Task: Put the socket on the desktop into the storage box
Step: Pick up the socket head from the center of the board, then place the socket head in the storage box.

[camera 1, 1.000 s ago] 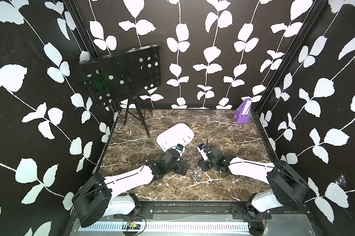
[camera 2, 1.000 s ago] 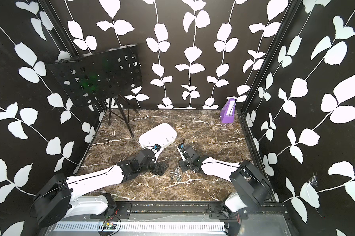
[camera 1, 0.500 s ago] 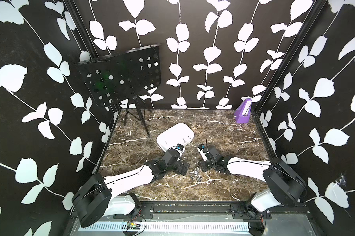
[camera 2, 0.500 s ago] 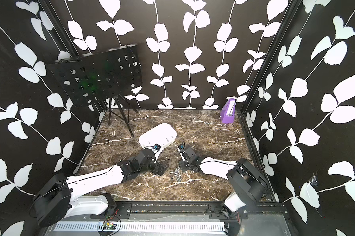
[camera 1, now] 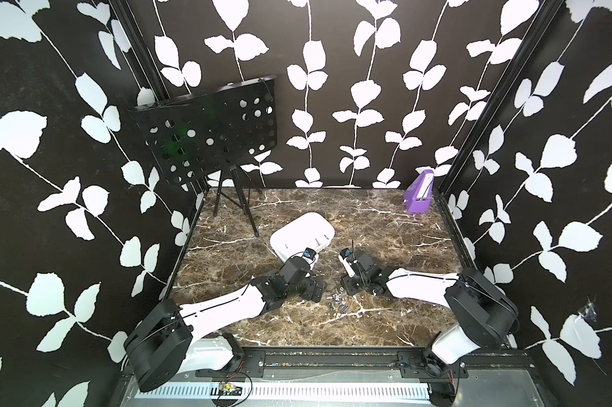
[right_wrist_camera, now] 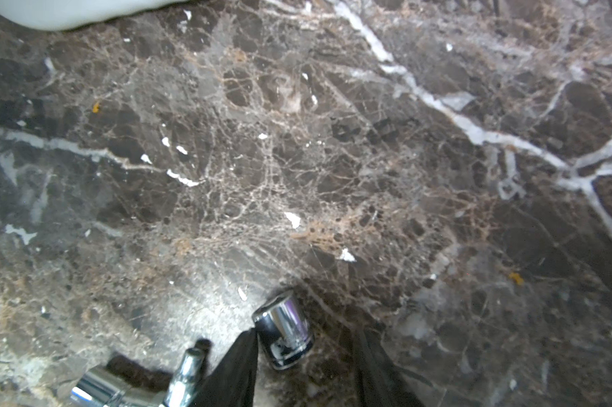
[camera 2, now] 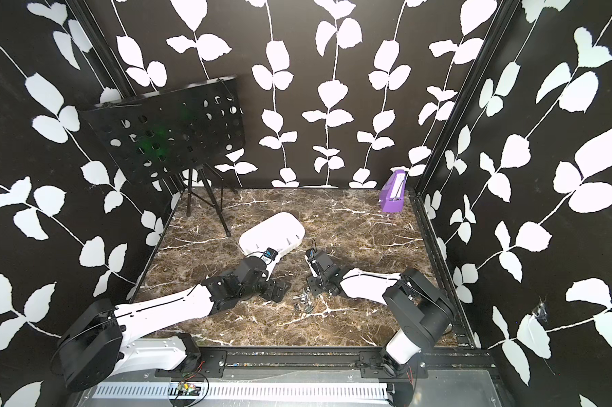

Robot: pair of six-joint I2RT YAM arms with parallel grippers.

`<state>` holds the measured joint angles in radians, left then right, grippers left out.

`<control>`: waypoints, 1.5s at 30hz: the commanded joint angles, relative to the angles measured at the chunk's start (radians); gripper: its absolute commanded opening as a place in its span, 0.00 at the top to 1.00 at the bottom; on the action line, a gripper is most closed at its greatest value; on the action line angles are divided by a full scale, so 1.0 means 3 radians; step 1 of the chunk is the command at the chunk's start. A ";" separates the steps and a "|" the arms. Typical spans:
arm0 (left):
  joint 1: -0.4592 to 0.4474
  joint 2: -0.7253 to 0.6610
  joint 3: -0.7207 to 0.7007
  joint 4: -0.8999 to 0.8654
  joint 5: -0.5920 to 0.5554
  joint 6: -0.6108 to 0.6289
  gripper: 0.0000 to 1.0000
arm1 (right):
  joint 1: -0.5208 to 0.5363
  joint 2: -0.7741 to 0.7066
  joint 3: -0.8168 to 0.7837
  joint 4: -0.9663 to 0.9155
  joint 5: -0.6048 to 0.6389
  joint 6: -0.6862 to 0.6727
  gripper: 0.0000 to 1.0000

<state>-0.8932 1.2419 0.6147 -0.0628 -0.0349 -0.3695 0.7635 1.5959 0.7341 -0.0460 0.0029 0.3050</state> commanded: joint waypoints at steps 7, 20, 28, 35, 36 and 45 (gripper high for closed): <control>0.0007 -0.0100 0.0065 -0.0113 -0.0032 0.0009 0.03 | -0.0017 0.0151 0.0150 0.0000 -0.0001 0.0006 0.59; 0.0007 -0.0153 0.0054 -0.0128 -0.0079 0.0011 0.03 | -0.0018 0.0140 0.0192 -0.0091 0.0002 -0.0014 0.85; 0.0007 -0.0479 -0.0068 -0.0224 -0.0648 -0.0030 0.03 | 0.0006 -0.0551 -0.0094 -0.0149 0.0549 0.0021 0.92; 0.0007 -0.1058 -0.0325 -0.0278 -0.1339 -0.0179 0.01 | 0.0194 -0.1499 -0.0255 -0.0291 0.0986 0.0185 0.91; 0.0007 -0.1104 -0.0335 -0.0294 -0.1366 -0.0192 0.01 | 0.0196 -0.1542 -0.0197 -0.0320 0.0966 0.0224 0.91; 0.0007 -0.1262 -0.0290 -0.0477 -0.1595 -0.0294 0.01 | 0.0196 -0.0445 0.1234 -0.0836 0.0964 0.0544 0.92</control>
<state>-0.8932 0.8749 0.5224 -0.1635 -0.4618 -0.4377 0.8185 1.3693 0.9665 -0.2550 0.2672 0.4183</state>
